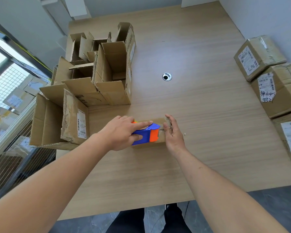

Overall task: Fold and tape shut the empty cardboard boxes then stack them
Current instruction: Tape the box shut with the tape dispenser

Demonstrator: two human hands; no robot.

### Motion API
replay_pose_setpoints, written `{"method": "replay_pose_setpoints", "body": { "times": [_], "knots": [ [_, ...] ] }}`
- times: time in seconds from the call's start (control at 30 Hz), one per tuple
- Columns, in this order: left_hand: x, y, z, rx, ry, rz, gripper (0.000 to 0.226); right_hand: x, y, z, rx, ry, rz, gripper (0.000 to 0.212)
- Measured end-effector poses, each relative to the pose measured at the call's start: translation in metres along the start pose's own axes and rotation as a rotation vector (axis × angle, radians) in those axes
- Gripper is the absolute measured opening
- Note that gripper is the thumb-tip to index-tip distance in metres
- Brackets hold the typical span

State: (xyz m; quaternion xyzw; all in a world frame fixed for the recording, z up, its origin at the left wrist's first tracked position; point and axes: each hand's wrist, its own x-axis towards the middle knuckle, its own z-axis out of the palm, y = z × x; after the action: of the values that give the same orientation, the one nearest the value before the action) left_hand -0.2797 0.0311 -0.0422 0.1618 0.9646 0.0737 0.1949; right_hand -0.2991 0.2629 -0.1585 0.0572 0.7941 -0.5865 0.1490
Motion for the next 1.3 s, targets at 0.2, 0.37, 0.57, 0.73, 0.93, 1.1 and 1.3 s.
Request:
{"method": "replay_pose_setpoints", "body": {
  "times": [0.2,0.37,0.57,0.73,0.93,1.1,1.3],
  "knots": [
    [-0.046,-0.052,-0.008,-0.278,-0.186,-0.183,0.056,-0.004,-0.007,-0.001,-0.082,0.022,-0.011,0.034],
    [-0.053,-0.061,0.003,-0.487,-0.213,-0.233,0.054,-0.006,-0.011,-0.007,-0.143,-0.007,-0.015,0.036],
    [-0.042,-0.076,0.013,-0.688,-0.270,-0.301,0.052,-0.001,-0.007,-0.008,-0.217,-0.021,-0.024,0.035],
    [-0.034,-0.079,0.014,-0.769,-0.322,-0.325,0.052,-0.001,-0.008,-0.005,-0.534,0.145,-0.095,0.040],
    [-0.030,-0.065,0.020,-0.828,-0.315,-0.290,0.050,-0.024,-0.011,0.023,-0.848,0.214,-0.451,0.046],
    [-0.026,-0.048,0.022,-0.884,-0.306,-0.221,0.047,-0.022,-0.002,0.013,-1.011,0.028,-0.306,0.066],
    [-0.031,-0.035,0.021,-0.845,-0.286,-0.089,0.061,-0.009,-0.008,-0.002,-1.073,-0.033,-0.260,0.071]
  ]
}}
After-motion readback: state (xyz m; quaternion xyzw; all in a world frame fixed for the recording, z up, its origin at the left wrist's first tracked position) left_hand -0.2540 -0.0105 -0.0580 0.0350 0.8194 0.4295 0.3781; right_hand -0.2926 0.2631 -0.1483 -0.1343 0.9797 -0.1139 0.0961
